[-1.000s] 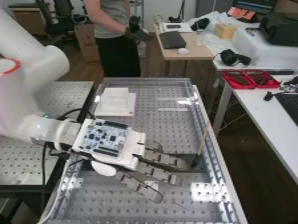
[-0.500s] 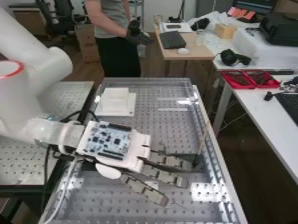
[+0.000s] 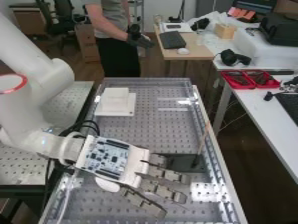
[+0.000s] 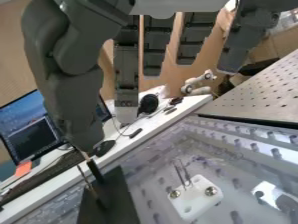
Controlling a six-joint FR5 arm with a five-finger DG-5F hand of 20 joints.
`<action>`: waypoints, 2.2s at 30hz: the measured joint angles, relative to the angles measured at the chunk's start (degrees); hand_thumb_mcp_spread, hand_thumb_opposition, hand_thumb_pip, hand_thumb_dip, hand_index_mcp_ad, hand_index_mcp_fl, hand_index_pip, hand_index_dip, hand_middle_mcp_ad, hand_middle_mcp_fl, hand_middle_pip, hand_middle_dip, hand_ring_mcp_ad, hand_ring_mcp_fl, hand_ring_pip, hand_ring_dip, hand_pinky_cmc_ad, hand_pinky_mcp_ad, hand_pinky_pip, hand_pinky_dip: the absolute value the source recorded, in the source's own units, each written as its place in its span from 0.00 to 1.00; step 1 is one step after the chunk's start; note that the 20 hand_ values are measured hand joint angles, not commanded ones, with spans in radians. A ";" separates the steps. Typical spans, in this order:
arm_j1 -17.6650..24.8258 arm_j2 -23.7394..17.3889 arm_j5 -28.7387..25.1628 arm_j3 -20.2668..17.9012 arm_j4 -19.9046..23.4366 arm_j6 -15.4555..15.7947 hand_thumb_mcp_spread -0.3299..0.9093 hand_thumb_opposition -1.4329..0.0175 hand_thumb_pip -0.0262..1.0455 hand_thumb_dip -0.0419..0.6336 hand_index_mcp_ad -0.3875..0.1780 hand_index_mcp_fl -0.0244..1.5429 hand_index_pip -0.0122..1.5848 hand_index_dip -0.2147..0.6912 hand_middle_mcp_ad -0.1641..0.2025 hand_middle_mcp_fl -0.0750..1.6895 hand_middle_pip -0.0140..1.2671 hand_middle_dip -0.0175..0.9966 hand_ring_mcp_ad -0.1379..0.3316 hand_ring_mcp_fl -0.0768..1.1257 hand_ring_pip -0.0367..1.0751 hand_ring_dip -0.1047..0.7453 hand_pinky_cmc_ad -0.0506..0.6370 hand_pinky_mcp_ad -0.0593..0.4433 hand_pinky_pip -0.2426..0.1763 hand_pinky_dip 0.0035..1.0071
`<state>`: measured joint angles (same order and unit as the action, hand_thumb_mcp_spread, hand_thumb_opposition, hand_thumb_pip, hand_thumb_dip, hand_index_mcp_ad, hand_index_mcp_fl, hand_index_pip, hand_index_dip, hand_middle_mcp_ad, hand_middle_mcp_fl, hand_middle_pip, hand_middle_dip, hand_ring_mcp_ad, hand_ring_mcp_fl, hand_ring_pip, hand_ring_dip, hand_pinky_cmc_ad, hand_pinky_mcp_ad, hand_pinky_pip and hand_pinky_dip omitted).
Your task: Grab the paper clip and place it in the clear container
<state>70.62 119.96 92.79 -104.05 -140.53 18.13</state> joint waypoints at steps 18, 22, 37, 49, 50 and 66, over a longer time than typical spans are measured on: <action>-1.15 2.82 7.37 1.93 3.84 17.96 0.66 0.43 0.50 0.46 0.53 0.14 0.83 0.41 0.38 0.13 0.10 0.20 0.43 0.10 0.13 0.23 0.42 0.61 0.70 0.19; -1.59 3.09 9.38 2.49 4.02 21.83 0.66 0.43 0.50 0.46 0.53 0.16 0.84 0.41 0.37 0.16 0.10 0.20 0.43 0.11 0.13 0.22 0.42 0.61 0.70 0.19; -3.28 2.35 14.02 2.94 1.64 27.74 0.66 0.43 0.52 0.46 0.52 0.18 0.86 0.38 0.36 0.16 0.10 0.20 0.43 0.12 0.13 0.23 0.43 0.61 0.74 0.19; -1.93 -0.94 11.61 0.40 1.83 26.03 0.66 0.43 0.52 0.46 0.52 0.18 0.86 0.37 0.37 0.16 0.10 0.20 0.43 0.12 0.13 0.23 0.43 0.61 0.74 0.19; -1.77 -1.51 11.66 0.02 1.82 25.89 0.66 0.43 0.52 0.46 0.52 0.18 0.86 0.37 0.37 0.16 0.10 0.20 0.43 0.12 0.13 0.23 0.42 0.61 0.74 0.19; -5.75 1.39 20.85 3.54 0.49 25.73 0.66 0.43 0.53 0.46 0.52 0.18 0.86 0.36 0.37 0.16 0.11 0.20 0.43 0.13 0.13 0.23 0.43 0.61 0.77 0.19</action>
<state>64.88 121.36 113.65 -100.50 -140.04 43.86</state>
